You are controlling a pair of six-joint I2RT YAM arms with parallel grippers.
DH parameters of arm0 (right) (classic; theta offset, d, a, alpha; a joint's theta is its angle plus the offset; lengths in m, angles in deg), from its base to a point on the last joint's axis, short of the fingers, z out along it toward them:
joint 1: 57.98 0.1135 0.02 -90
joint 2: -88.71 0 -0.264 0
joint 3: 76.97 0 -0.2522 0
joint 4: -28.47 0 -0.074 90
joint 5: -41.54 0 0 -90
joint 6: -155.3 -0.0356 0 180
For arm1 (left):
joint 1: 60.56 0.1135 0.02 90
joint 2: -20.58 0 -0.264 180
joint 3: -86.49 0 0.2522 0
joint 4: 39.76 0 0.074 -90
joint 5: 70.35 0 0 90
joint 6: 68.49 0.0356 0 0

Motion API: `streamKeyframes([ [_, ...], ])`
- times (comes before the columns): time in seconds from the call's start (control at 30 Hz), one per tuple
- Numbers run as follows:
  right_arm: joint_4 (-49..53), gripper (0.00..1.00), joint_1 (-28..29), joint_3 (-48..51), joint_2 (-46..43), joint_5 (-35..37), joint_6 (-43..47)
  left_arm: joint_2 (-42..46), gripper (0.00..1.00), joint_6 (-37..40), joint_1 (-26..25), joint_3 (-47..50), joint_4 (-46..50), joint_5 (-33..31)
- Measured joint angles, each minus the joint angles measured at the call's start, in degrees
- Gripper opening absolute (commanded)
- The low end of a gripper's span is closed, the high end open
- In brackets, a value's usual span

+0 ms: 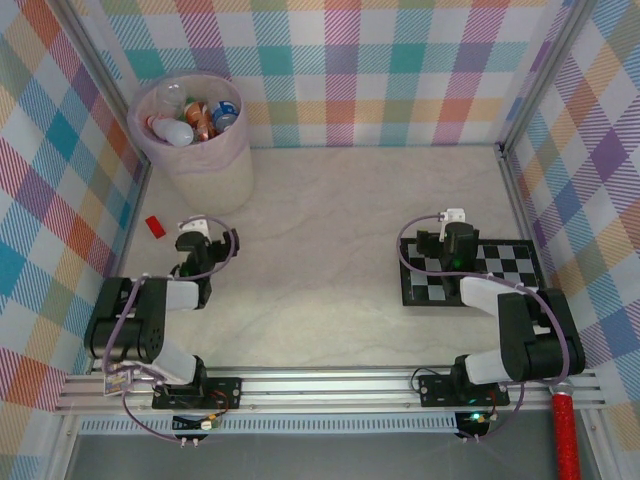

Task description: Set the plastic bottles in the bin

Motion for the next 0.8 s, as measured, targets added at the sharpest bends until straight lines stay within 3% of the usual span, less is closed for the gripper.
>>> streamKeyframes([
  [0.23,-6.6,0.99,-0.4,0.0,4.8,-4.5,-0.5,-2.1,1.0,2.2,-2.4,0.1,-1.0,-1.8],
  [0.43,-12.7,0.99,-6.3,3.1,8.0,-12.8,-2.2,-2.1,1.0,2.8,-2.4,0.1,-1.2,-2.2],
  [0.8,-15.1,0.99,-6.4,3.2,8.1,-16.7,-2.6,-2.1,1.0,2.8,-2.4,0.1,-1.4,-2.2],
])
